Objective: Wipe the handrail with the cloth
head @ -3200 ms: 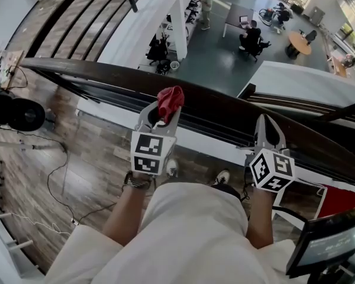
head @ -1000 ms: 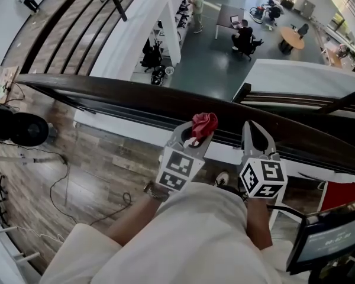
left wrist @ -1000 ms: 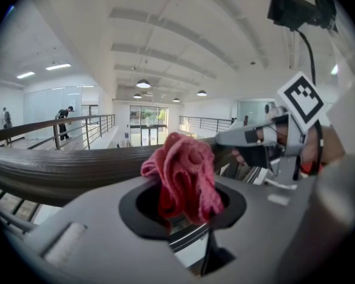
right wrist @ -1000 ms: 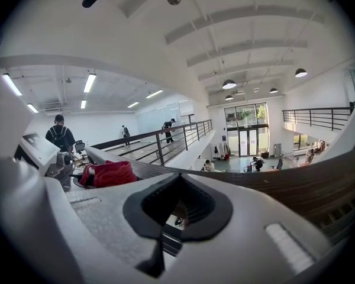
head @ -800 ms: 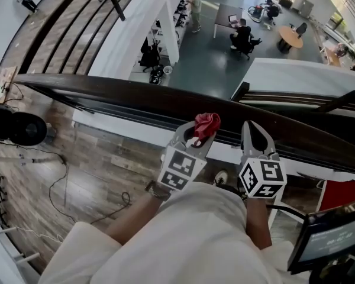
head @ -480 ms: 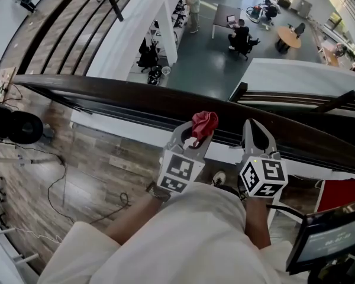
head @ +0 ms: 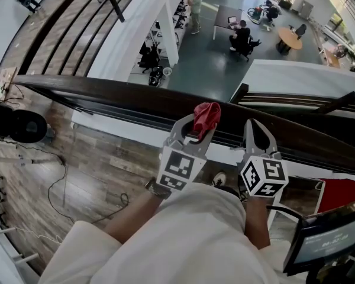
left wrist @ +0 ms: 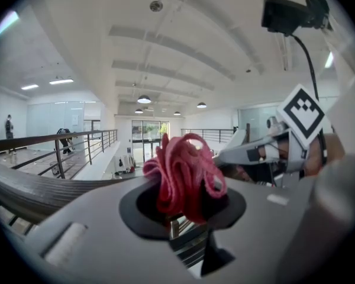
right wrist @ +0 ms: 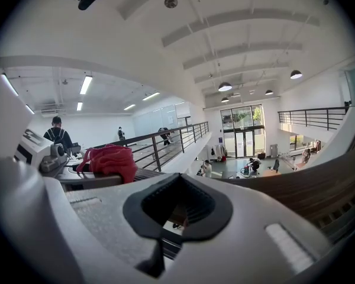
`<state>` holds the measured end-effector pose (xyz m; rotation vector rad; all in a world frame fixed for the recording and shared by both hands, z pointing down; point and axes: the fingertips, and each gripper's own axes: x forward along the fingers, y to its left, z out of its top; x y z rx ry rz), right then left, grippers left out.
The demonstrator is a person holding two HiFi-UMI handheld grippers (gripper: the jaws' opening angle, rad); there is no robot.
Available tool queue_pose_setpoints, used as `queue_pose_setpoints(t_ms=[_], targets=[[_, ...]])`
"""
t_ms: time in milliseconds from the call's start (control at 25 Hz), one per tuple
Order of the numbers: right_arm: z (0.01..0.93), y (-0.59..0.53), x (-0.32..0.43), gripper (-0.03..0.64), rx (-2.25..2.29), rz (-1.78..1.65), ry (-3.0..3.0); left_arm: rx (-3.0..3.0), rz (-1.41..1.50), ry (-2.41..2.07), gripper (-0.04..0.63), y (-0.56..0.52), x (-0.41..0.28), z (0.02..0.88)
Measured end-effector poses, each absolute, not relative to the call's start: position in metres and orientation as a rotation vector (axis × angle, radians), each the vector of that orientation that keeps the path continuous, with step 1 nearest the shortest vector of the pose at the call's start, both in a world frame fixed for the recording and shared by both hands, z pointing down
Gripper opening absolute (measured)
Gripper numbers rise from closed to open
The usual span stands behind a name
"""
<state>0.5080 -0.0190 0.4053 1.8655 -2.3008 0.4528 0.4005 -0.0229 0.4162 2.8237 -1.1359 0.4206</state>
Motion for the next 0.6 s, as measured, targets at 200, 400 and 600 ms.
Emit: queue_pose_setpoints(t_ms=[200,400,600], targets=[[0.405,-0.020,0.510,0.003,1.874,0.458,-2.298,2.815,0.402,-1.151,0.126,-0.033,0.403,0.407],[0.406,-0.020,0.512,0.003,1.882,0.466,-2.292,2.794,0.386,-1.152,0.126,-0.052,0.409,0.399],[0.405,-0.021,0.514,0.003,1.898,0.481,-2.289,2.746,0.399,-1.148,0.124,-0.062,0.407,0.398]])
